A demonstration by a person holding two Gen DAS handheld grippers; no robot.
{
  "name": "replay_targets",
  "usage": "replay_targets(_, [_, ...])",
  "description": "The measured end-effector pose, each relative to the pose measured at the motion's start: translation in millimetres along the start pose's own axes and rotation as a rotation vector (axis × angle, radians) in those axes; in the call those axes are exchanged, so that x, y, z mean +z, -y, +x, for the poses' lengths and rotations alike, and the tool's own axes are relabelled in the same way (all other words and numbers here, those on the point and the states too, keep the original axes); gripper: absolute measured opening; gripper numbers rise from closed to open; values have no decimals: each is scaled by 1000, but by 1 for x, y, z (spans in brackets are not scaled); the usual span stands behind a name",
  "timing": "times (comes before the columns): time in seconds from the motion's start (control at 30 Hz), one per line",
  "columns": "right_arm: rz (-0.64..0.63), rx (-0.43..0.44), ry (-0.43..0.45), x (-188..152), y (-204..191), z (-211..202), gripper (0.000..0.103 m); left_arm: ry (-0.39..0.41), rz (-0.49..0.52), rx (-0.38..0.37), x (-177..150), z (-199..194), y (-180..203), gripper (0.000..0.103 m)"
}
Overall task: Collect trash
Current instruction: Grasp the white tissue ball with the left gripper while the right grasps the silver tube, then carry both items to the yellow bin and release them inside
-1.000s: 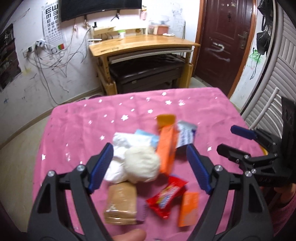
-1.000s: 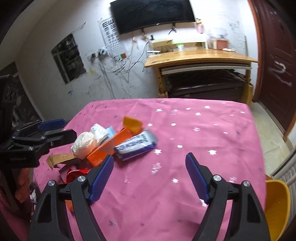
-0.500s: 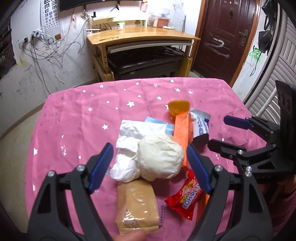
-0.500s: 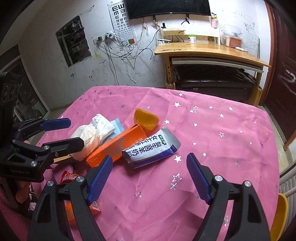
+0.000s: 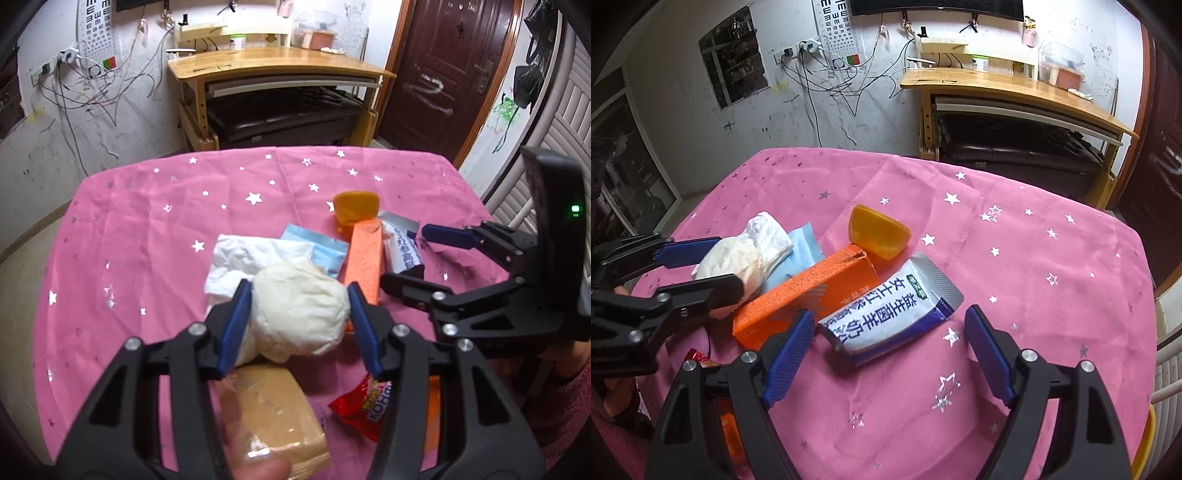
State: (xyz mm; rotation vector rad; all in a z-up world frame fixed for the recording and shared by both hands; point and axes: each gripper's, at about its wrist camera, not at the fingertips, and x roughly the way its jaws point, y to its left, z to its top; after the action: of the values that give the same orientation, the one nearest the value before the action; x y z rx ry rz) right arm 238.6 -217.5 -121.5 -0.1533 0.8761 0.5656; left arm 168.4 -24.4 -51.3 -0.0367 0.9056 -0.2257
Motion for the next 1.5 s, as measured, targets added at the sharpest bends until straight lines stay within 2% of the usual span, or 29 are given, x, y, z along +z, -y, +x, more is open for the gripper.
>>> replay_targets(0.07, [13, 8, 0, 1, 2, 2, 76, 14, -8, -11, 0, -5, -1, 50])
replay_targets(0.1, [21, 4, 2, 0, 4, 2, 71, 23, -10, -17, 0, -8, -2, 50])
replay_targets(0.13, [22, -7, 9, 0, 5, 0, 59, 34, -10, -24, 0, -12, -3, 50])
replay_targets(0.17, [27, -9, 17, 0, 7, -2, 52, 43, -11, -25, 0, -16, -4, 50])
replay_targets(0.23, [37, -7, 26, 0, 10, -6, 46, 56, -14, -23, 1, -21, -4, 50])
replay_targets(0.27, [36, -8, 29, -1, 10, -7, 24, 61, -16, -22, 0, -23, -2, 50])
replay_targets(0.3, [41, -13, 32, -1, 12, -8, 13, 66, -19, -20, 1, -25, -2, 50])
replay_targets(0.6, [41, -46, 61, -3, 18, -23, 13, 86, -26, 1, 0, -39, -1, 50])
replay_targets(0.93, [74, -61, 177, -9, 27, -66, 11, 115, -12, 4, 5, -53, 12, 50])
replay_targets(1.23, [142, -158, 279, -45, 65, -133, 11, 152, 61, -33, 24, -60, 70, 50])
replay_targets(1.5, [239, -264, 306, -89, 118, -171, 11, 137, 153, -78, 32, -49, 131, 50])
